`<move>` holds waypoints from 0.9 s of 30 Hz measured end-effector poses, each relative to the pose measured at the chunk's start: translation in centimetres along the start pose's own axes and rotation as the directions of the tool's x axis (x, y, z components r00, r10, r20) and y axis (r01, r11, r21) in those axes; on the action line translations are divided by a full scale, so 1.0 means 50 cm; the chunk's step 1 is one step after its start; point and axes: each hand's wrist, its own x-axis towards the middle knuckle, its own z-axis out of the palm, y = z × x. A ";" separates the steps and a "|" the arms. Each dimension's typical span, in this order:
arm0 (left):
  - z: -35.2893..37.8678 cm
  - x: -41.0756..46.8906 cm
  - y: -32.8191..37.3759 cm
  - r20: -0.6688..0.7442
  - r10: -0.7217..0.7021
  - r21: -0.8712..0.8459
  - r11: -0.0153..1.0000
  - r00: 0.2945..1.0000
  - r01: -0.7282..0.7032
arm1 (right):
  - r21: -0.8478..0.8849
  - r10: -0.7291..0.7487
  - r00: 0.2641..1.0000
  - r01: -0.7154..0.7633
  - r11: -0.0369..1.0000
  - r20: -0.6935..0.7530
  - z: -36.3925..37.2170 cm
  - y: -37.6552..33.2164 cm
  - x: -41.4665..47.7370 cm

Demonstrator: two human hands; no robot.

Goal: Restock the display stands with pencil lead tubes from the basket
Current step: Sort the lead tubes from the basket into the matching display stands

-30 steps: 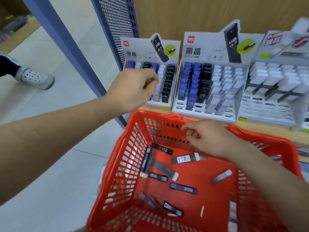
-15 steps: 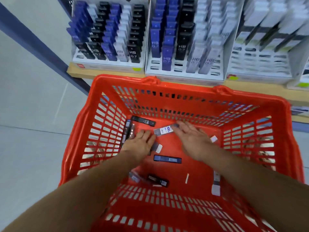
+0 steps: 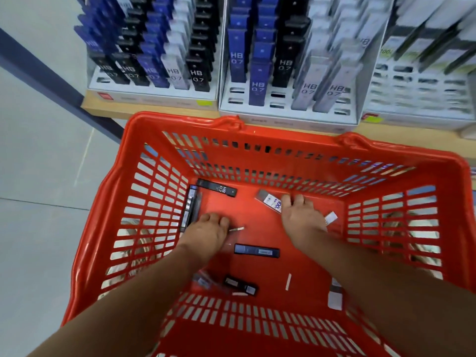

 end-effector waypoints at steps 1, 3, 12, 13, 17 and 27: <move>0.000 -0.004 0.002 -0.016 -0.025 -0.082 0.996 1.000 0.023 | 0.057 0.010 1.000 -0.011 0.998 0.019 0.003 -0.001 -0.002; -0.005 -0.006 0.000 -0.085 -0.134 -0.400 0.912 0.987 0.090 | 0.194 0.004 0.999 -0.014 0.981 0.050 0.011 -0.001 -0.008; -0.134 -0.059 0.084 0.158 -0.245 -0.871 -0.491 0.957 0.018 | 0.947 -0.084 0.948 -0.313 -0.075 0.307 -0.061 -0.059 -0.113; -0.145 -0.072 0.098 0.135 -0.241 -0.859 -0.512 0.961 -0.008 | 0.942 -0.079 0.952 -0.304 -0.140 0.295 -0.074 -0.059 -0.131; -0.185 -0.116 0.128 0.052 -0.345 -0.891 -0.439 0.937 -0.112 | 0.890 -0.078 0.961 -0.275 -0.363 0.265 -0.129 -0.055 -0.202; -0.349 -0.278 0.141 -0.218 -0.429 -0.807 -0.426 0.877 -0.409 | 0.851 -0.103 0.994 -0.074 -0.521 0.024 -0.288 0.009 -0.332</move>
